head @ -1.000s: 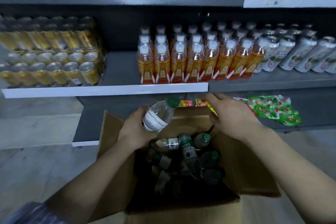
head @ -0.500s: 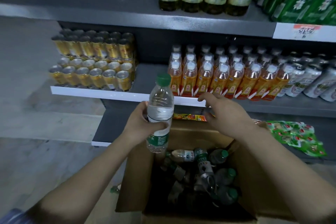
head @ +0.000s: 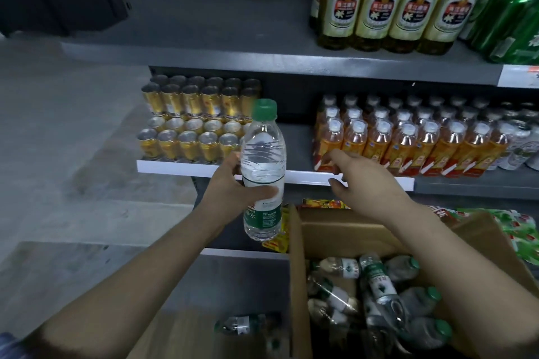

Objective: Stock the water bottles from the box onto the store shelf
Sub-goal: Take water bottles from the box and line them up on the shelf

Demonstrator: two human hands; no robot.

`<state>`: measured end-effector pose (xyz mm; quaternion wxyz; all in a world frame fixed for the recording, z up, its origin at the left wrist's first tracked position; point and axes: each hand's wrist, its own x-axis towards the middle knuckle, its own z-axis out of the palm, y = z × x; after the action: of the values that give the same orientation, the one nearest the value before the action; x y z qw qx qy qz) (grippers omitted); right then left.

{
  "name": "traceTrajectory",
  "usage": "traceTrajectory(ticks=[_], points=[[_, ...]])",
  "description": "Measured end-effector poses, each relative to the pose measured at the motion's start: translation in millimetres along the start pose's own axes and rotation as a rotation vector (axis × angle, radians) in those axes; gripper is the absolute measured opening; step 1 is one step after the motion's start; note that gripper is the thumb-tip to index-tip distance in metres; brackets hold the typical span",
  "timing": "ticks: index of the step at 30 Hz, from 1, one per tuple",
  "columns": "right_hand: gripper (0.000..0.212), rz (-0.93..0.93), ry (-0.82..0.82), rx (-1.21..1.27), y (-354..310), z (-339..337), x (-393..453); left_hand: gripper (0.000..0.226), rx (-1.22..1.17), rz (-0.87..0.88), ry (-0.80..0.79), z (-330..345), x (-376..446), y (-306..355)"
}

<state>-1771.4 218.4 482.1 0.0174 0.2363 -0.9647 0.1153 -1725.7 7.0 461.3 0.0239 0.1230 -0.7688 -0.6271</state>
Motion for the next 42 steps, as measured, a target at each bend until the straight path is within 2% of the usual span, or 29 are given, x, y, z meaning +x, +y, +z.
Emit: traceTrajectory(ticks=[4, 7, 16, 29, 36, 42], points=[[0.022, 0.028, 0.019, 0.024, -37.7, 6.0, 14.1, 0.057, 0.013, 0.02, -0.01, -42.4, 4.9, 2.1], [0.03, 0.04, 0.054, 0.077, -58.8, 10.7, 27.0, 0.055, 0.023, 0.042, -0.007, -70.6, 10.0, 1.5], [0.033, 0.024, 0.071, 0.147, -96.6, 16.4, 76.9, 0.053, -0.002, 0.07, 0.024, -121.3, 35.1, 3.5], [0.031, -0.064, 0.155, 0.194, -92.1, -12.9, 188.7, 0.052, -0.023, 0.116, 0.125, -149.0, 121.6, 47.6], [0.03, -0.107, 0.183, 0.209, -87.1, -35.7, 239.2, 0.045, -0.084, 0.217, 0.178, -159.7, 160.2, 86.8], [0.032, -0.128, 0.223, 0.194, -93.5, -56.7, 273.8, 0.042, -0.12, 0.296, 0.153, -177.5, 192.1, 123.2]])
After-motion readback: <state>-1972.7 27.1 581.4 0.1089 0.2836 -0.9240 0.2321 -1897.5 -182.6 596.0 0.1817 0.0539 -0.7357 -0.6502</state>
